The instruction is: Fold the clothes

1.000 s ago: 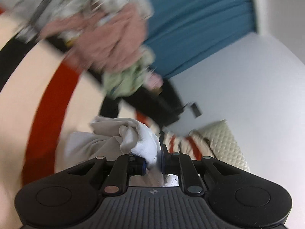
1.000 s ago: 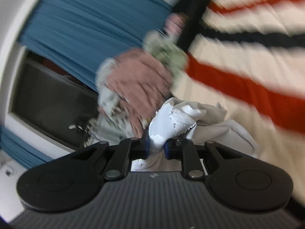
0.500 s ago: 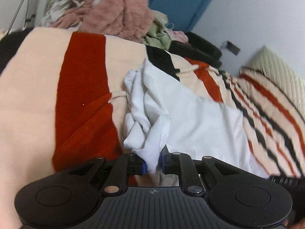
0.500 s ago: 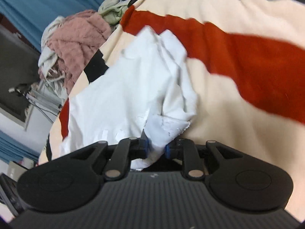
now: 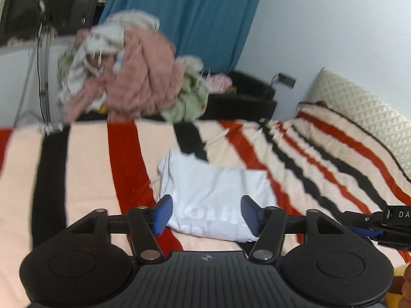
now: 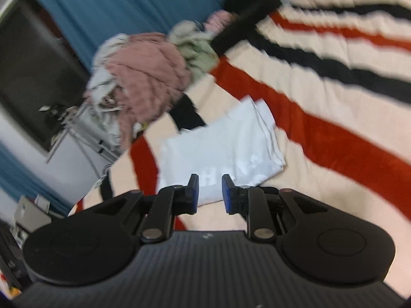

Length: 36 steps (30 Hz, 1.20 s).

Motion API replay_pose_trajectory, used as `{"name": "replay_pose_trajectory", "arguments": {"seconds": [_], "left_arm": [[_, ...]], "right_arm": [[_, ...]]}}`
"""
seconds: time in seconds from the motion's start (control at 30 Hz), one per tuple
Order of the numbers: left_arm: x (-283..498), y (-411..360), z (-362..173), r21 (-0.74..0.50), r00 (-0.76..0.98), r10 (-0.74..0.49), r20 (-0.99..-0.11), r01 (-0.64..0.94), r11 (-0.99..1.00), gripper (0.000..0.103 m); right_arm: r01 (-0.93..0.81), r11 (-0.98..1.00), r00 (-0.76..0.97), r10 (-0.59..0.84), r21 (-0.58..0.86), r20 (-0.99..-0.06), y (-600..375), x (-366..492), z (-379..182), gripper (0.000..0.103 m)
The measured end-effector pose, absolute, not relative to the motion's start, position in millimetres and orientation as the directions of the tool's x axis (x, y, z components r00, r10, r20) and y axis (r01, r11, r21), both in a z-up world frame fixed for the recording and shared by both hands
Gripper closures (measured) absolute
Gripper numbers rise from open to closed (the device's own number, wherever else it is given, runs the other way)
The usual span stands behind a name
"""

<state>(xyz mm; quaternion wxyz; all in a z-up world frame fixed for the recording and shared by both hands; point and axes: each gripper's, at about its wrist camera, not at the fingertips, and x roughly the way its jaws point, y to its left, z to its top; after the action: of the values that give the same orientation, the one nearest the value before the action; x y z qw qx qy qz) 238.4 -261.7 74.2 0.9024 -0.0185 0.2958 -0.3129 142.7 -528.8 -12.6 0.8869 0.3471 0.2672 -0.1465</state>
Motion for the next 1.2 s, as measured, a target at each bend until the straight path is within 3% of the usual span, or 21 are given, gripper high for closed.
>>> {"name": "replay_pose_trajectory", "arguments": {"seconds": [0.07, 0.13, 0.17, 0.2, 0.43, 0.77, 1.2], "left_arm": [[207, -251, 101, -0.206, 0.642, -0.586, -0.495, 0.568, 0.797, 0.031], [177, -239, 126, -0.206, 0.644, -0.600, -0.475, 0.582, 0.787, 0.010], [162, -233, 138, -0.207, 0.642, -0.608, -0.467, 0.589, 0.781, 0.007], [147, -226, 148, -0.197, 0.649, -0.610, -0.454, 0.595, 0.779, 0.001], [54, -181, 191, -0.096, 0.712, -0.586, -0.388, 0.601, 0.794, 0.000], [-42, -130, 170, -0.079, 0.769, -0.573, -0.284, 0.576, 0.813, 0.000], [-53, -100, 113, -0.082, 0.822, -0.505, -0.265, 0.502, 0.861, 0.000]], "right_arm": [[0.420, 0.761, 0.821, -0.086, 0.495, -0.565, -513, 123, 15, 0.077], [0.402, 0.801, 0.823, -0.103, 0.443, -0.559, -496, 100, 36, 0.046], [0.392, 0.815, 0.830, -0.113, 0.426, -0.547, -488, 88, 44, 0.016], [0.383, 0.827, 0.841, -0.128, 0.412, -0.526, -480, 74, 52, 0.008], [0.310, 0.883, 0.886, -0.134, 0.353, -0.443, -437, 7, 80, 0.010], [0.236, 0.939, 0.940, -0.155, 0.251, -0.304, -384, -51, 62, 0.010], [0.279, 0.943, 0.936, -0.225, 0.181, -0.269, -349, -47, -4, 0.011]]}}
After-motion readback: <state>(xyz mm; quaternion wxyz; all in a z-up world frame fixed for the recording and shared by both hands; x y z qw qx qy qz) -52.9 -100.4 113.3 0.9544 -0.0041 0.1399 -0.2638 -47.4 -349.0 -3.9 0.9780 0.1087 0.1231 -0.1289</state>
